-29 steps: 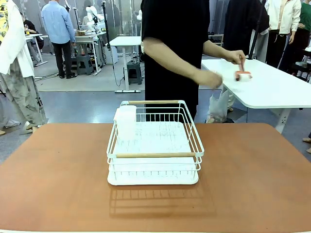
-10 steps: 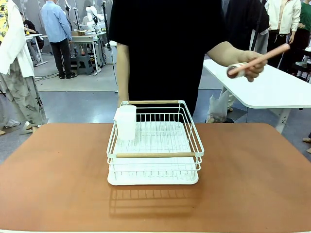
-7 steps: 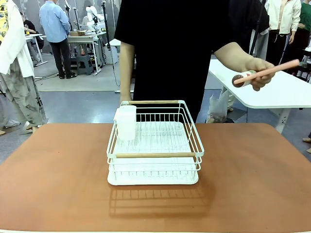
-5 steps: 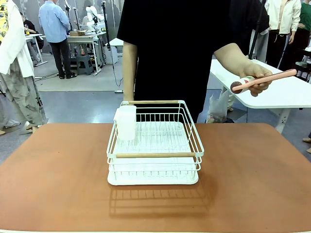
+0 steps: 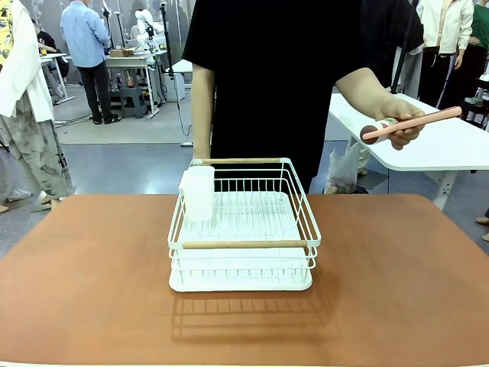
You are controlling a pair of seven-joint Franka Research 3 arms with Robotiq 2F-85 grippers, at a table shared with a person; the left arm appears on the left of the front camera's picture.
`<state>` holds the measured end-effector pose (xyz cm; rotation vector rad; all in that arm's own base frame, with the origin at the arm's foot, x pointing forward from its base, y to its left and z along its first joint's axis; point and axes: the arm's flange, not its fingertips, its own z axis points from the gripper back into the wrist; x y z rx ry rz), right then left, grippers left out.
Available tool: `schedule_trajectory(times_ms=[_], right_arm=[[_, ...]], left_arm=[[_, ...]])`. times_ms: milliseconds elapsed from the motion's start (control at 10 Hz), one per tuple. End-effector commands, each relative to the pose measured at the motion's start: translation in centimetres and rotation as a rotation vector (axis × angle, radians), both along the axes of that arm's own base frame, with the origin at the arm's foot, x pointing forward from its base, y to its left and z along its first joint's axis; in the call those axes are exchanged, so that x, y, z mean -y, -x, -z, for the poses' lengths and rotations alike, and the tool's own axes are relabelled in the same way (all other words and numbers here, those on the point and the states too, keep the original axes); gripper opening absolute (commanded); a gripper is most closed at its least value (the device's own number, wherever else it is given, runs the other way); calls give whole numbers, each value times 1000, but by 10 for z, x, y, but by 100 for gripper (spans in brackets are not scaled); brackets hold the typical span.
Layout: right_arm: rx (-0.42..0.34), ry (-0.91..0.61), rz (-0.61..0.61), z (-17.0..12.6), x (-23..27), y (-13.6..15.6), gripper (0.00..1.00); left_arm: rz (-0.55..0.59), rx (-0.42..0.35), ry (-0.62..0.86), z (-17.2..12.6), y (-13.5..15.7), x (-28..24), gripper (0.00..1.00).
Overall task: Clean the table.
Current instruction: Pick up the Lint Roller when the human hands it over.
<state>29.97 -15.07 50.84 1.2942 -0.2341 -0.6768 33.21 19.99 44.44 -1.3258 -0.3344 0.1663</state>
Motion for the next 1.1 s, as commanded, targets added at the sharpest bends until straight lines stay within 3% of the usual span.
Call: schedule_trajectory(times_ms=[0,200,400,700,1000], right_arm=[[-42,11,111,-18,-35,0,100],[-103,117,165,-22,-57,-15,100],[-251,110,122,-19,-68,-37,100],[-274,183,75,-17,-84,-62,100],[-251,148,31,-13,-87,-80,100]], left_arm=[[0,3,2,-1,2,-1,100],[0,3,2,-1,2,-1,100],[0,3,2,-1,2,-1,100],[0,3,2,-1,2,-1,100],[0,3,2,-1,2,-1,100]])
